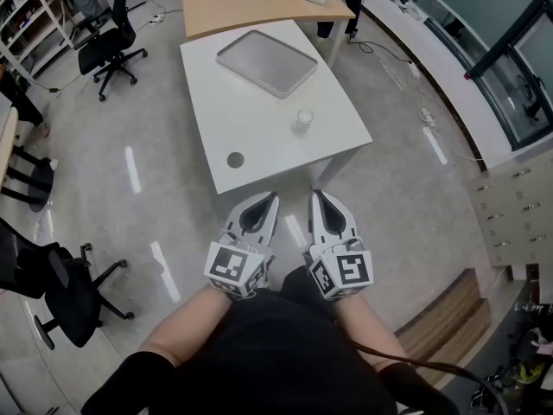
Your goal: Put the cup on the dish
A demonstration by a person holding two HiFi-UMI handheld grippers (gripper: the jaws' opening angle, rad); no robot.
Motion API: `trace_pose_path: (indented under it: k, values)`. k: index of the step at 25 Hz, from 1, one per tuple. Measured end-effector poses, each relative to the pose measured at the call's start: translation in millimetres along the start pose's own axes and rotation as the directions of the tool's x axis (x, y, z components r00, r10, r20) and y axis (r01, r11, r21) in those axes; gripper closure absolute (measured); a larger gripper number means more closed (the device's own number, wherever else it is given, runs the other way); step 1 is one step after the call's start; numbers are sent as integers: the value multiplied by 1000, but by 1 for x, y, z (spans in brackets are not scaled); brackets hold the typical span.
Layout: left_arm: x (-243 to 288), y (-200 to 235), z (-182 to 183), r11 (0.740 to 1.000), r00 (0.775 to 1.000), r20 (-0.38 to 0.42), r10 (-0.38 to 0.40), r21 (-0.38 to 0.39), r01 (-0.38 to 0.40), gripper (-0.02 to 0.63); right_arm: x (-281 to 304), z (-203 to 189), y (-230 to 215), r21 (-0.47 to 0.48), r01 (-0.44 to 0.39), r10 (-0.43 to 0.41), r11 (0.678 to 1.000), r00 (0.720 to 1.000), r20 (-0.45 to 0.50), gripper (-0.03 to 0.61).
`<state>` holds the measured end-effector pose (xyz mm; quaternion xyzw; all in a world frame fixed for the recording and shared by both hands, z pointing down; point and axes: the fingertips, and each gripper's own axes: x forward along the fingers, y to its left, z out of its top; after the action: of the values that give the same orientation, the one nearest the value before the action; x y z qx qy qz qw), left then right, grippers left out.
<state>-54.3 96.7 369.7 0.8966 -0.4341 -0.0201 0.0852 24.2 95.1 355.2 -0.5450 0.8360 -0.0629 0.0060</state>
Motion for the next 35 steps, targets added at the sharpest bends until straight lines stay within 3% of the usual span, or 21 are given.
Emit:
trace_pose_path:
  k: [10,23,28,35]
  values:
    - [81,45,-5,998,998,-19,58,-6,-58,609,77,-12,-60,7,-34,34,999,999,-23,566]
    - [257,104,-9,984,982,-62,179,7,-179,609,215,-30,-187,3,-157,156,988,980,-125,566]
    - [284,118,-24,973,969,-94,229,9,-230,609,245,-52,-207,-4,-206,201,979,960,-197,566]
    - [301,162,-52,965,955,-146,257,-7,-261,609,284,-95,-218,3,-188,180,982,936,-302,565]
